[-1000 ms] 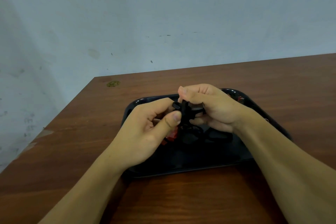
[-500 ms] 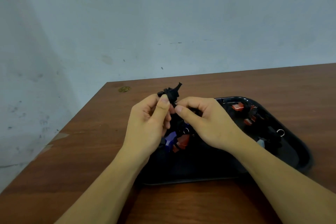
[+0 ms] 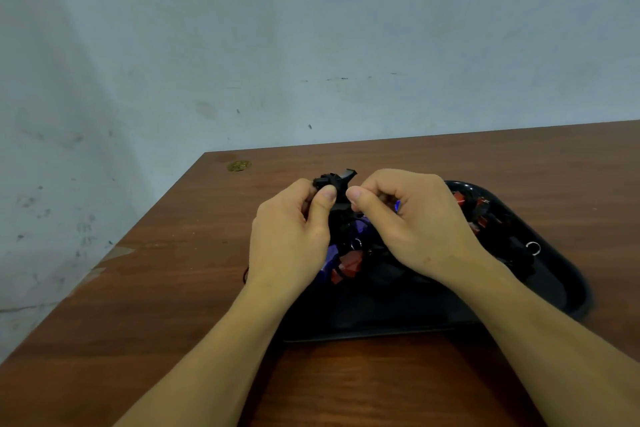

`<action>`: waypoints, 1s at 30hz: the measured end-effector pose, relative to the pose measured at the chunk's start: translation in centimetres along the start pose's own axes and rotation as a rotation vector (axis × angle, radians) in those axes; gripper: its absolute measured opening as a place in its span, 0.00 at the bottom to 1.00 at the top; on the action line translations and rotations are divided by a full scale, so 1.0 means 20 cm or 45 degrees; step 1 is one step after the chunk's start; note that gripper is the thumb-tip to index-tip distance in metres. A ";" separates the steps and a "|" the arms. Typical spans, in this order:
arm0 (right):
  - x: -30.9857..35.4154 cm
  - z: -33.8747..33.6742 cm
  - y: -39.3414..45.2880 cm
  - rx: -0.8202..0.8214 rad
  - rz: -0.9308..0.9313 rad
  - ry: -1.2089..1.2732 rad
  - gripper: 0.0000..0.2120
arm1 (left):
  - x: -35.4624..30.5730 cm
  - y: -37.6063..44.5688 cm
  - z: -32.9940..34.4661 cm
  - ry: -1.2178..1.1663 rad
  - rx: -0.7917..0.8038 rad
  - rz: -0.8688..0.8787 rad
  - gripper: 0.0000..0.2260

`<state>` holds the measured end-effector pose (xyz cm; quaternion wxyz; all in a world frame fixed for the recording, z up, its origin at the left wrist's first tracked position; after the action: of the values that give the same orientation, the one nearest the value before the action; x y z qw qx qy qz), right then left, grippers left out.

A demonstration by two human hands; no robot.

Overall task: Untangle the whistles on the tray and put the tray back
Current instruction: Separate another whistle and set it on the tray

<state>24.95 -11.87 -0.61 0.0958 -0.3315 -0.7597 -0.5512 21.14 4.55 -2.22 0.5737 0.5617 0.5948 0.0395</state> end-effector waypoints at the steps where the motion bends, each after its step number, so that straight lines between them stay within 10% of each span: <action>1: 0.00 0.00 0.00 -0.009 -0.001 0.008 0.12 | 0.00 0.00 0.01 0.005 -0.001 0.003 0.17; 15: -0.02 -0.01 0.00 0.202 0.281 0.147 0.07 | 0.00 -0.01 -0.03 0.120 0.065 0.081 0.16; 30: -0.02 0.02 0.00 -0.148 0.118 0.047 0.11 | -0.04 -0.04 -0.01 -0.187 0.271 0.125 0.17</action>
<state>25.29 -11.68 -1.02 0.1157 -0.3612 -0.7084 -0.5953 20.28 3.96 -2.16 0.5502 0.6493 0.5237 -0.0370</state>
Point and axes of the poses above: each hand's wrist, its own y-axis towards the middle knuckle, its own z-axis out of the palm, x = y × z, the point moved 1 cm from there along y, towards the middle knuckle, and after that the axes turned 12 degrees about -x, right-handed, at the moved point
